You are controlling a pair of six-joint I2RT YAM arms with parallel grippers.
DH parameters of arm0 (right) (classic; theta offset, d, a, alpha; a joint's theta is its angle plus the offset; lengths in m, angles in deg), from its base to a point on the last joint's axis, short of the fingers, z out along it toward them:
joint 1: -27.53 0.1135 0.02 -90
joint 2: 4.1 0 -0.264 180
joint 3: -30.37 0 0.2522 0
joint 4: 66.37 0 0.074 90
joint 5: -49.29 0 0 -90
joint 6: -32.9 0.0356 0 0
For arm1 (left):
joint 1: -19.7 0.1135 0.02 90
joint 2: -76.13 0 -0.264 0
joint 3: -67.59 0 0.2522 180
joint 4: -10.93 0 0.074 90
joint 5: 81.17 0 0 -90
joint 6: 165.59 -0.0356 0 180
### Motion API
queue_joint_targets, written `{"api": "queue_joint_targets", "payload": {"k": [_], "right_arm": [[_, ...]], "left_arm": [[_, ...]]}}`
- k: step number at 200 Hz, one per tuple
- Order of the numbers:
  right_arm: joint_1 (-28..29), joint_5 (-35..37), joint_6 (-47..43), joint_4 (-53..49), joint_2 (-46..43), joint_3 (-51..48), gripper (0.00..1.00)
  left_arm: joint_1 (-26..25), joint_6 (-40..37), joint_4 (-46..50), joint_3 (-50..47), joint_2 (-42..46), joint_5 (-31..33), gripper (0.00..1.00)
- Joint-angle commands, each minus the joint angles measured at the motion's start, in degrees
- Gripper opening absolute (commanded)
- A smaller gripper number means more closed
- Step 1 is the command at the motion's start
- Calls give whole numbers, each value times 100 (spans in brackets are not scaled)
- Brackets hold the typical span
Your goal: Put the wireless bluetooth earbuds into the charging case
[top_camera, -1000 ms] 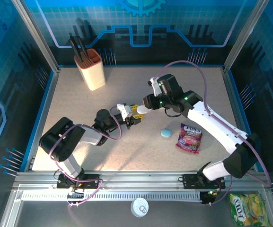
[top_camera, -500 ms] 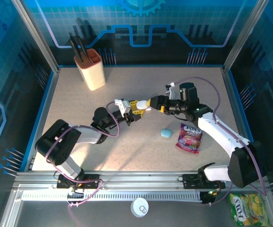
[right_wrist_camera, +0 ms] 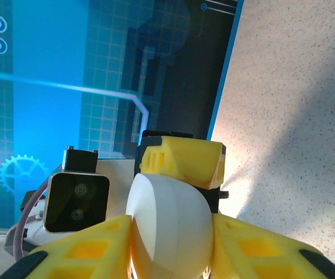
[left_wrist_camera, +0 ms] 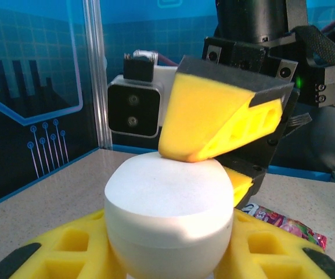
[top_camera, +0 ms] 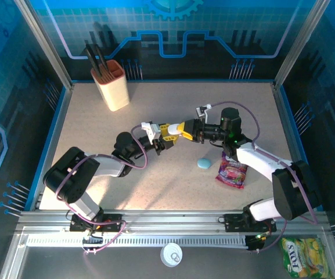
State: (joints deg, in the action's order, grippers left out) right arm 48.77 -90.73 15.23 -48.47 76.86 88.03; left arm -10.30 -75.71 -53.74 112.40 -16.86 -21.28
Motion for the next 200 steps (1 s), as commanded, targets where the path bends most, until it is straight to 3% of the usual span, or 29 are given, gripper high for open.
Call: {"api": "queue_joint_targets", "payload": {"k": [1,41,73,110,133,172,200], "right_arm": [[-23,-144,125,323,35,-22,27],[-40,9,-172,-123,15,57,19],[-160,143,-314,-274,7,16,19],[-524,457,-1036,-881,222,-190,19],[-671,875,-1626,-1557,428,-237,18],[-691,1733,-2640,-2609,800,-58,18],[-708,2093,-2924,-2811,1237,75,18]], "left_arm": [[-75,-101,-194,145,-70,-74,36],[-76,-180,-190,93,-88,-40,42],[-70,-310,-189,-66,21,67,68],[-67,-598,-182,-413,187,208,90],[-53,-857,80,-676,409,231,99],[-59,-1410,1320,-941,986,218,99],[-67,-1843,3066,-725,1429,104,99]]}}
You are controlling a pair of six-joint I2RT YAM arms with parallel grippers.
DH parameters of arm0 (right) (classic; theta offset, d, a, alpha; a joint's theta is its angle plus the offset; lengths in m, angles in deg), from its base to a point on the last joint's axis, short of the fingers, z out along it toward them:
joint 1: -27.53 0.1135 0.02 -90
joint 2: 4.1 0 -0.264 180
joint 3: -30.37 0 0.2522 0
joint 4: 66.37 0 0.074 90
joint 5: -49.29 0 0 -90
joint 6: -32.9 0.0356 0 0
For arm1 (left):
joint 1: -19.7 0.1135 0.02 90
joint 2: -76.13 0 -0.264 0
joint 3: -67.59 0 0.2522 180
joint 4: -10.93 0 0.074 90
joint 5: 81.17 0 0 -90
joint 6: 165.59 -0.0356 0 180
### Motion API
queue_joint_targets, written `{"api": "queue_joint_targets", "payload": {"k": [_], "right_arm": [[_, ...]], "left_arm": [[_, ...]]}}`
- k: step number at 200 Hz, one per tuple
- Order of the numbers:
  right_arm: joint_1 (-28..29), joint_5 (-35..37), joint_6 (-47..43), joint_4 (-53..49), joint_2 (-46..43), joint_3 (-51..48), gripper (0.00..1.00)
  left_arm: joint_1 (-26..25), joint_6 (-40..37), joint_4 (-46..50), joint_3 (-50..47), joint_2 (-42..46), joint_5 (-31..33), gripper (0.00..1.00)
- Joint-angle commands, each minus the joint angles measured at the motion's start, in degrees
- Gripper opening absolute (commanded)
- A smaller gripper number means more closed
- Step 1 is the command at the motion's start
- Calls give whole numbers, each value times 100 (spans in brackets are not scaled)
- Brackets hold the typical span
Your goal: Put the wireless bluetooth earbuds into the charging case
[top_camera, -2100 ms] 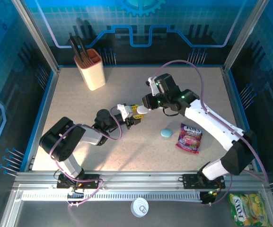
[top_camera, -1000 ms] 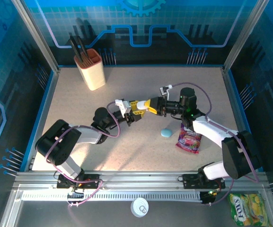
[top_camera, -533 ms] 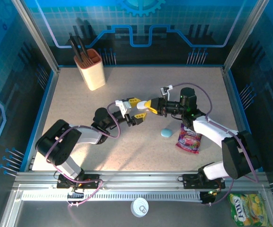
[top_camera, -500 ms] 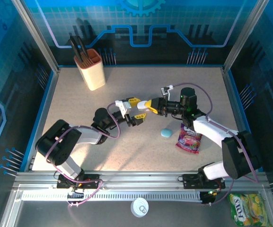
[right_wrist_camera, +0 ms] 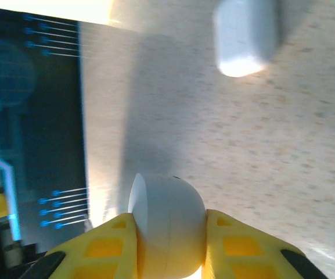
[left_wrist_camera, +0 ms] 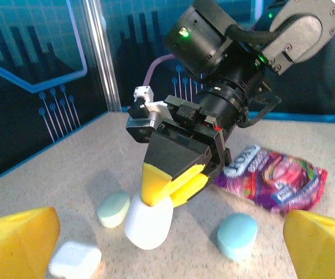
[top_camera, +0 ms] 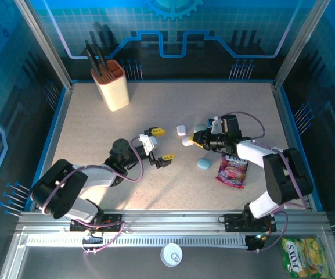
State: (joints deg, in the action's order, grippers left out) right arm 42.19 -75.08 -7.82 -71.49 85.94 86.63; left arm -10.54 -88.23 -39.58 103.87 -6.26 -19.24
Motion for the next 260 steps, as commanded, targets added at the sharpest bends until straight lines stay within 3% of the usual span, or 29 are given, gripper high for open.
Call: {"api": "queue_joint_targets", "payload": {"k": [1,50,84,100,135,176,214,241,260], "right_arm": [[-55,532,-624,-516,339,223,18],[-68,734,-656,-431,913,354,21],[-68,1158,-844,-753,698,334,45],[-68,1422,-1016,-930,370,285,62],[-84,2344,-1500,-1304,-646,84,83],[-238,4325,-2448,-1603,-2160,-230,96],[-364,6086,-4100,-36,-3407,-1478,99],[-597,5984,-4619,2300,-3366,-2554,99],[-684,5957,-4746,2901,-2821,-2589,100]], "left_arm": [[-43,-604,1731,137,380,-96,99],[-50,-855,3204,391,705,94,99],[-39,-811,3947,682,724,417,99],[-41,-693,4000,734,758,645,99],[15,-245,4275,921,974,1770,99],[233,-166,4295,519,1634,3495,99],[711,38,4063,2,1924,4705,99],[1167,301,2876,-584,1680,4531,99],[1564,638,2092,-787,1285,4346,99]]}}
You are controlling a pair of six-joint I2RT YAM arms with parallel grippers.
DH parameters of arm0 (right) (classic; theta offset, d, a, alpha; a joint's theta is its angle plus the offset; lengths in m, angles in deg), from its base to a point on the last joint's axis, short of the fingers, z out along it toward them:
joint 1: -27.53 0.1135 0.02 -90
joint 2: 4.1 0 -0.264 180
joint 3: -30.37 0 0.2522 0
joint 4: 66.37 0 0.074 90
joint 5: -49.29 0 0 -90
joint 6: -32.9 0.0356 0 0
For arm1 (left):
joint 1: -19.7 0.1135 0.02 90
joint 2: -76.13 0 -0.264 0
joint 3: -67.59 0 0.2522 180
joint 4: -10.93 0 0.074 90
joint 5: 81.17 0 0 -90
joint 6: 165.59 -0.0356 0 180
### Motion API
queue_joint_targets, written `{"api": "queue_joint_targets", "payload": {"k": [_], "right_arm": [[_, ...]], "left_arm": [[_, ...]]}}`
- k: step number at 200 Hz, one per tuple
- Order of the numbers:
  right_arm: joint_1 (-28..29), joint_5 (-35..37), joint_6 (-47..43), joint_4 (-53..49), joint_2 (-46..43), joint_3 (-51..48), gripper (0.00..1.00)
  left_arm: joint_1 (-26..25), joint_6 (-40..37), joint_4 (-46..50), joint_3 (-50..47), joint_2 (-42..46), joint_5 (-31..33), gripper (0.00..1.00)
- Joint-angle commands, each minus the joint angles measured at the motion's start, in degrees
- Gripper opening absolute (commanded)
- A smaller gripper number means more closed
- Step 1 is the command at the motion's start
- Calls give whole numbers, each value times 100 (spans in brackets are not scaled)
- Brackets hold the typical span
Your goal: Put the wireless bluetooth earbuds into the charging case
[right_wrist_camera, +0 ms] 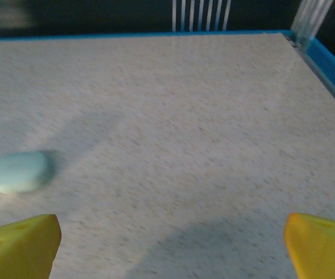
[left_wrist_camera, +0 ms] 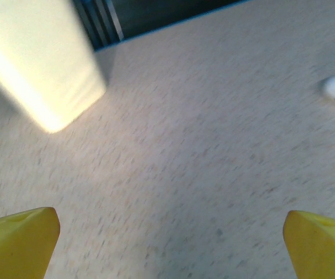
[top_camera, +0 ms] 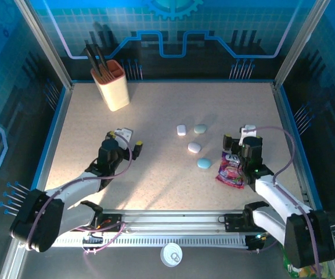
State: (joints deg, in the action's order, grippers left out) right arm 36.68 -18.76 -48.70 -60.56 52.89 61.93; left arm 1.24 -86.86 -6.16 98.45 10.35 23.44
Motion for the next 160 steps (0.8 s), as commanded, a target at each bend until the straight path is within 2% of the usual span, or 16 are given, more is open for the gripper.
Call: {"api": "queue_joint_targets", "payload": {"k": [1,27,46,88,100,120,130,140,160], "right_arm": [[-137,317,-662,1837,499,-119,100],[-158,-7,-688,2838,1315,-222,100],[-202,-70,-708,3390,1975,-155,100],[-401,-1066,-808,3769,3129,180,100],[-421,-1227,-830,3455,3094,317,100],[-559,-1527,-779,3182,3103,454,100],[-556,-1516,-781,3226,3117,452,100],[-557,-1510,-787,3221,3116,457,100],[-552,-1498,-793,3223,3116,452,100]], "left_arm": [[391,506,-1258,-244,-388,90,99],[584,420,-1675,-219,-696,31,99],[794,372,-1771,-79,-945,-235,99],[1163,510,-2298,165,-1733,-449,99],[1292,685,-2213,285,-1856,-447,99],[1642,969,-2252,374,-2105,-923,99],[1749,1007,-2392,472,-2390,-1079,99],[1828,1116,-1938,555,-2245,-1176,99],[1855,1137,-2130,512,-2308,-1163,99]]}}
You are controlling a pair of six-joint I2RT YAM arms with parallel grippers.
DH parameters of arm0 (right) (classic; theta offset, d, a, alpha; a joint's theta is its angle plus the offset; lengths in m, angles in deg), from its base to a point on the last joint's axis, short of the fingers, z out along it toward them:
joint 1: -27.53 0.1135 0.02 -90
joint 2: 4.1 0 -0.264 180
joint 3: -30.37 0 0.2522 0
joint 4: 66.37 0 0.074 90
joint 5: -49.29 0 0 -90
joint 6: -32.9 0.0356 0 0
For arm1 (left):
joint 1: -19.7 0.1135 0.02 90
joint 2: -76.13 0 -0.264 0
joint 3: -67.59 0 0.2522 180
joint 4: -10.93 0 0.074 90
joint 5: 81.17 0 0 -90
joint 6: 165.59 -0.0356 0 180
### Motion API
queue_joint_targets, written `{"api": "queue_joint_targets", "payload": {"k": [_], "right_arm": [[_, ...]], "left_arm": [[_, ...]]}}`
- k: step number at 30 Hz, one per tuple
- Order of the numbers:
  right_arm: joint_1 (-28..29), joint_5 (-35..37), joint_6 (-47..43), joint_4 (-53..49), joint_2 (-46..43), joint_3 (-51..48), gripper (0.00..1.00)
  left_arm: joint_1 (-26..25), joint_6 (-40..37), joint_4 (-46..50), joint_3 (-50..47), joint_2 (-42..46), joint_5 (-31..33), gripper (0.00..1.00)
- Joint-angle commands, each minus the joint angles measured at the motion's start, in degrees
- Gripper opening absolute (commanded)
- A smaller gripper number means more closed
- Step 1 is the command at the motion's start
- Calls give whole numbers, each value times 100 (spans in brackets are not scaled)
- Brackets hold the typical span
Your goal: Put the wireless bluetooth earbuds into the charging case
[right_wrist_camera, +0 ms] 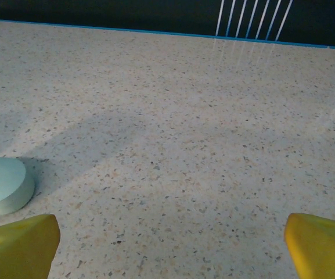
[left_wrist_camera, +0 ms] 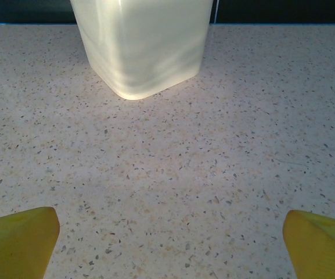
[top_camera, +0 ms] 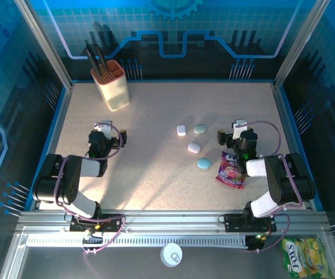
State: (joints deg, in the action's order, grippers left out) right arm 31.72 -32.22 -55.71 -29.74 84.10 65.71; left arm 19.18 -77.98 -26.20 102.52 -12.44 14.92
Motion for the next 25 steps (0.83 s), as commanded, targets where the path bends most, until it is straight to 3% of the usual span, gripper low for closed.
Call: {"api": "queue_joint_targets", "payload": {"k": [1,25], "right_arm": [[-52,-153,-93,144,-5,74,100],[166,55,-297,293,14,12,100]], "left_arm": [[60,249,-137,102,-28,-315,99],[33,186,-145,106,-37,-316,99]]}}
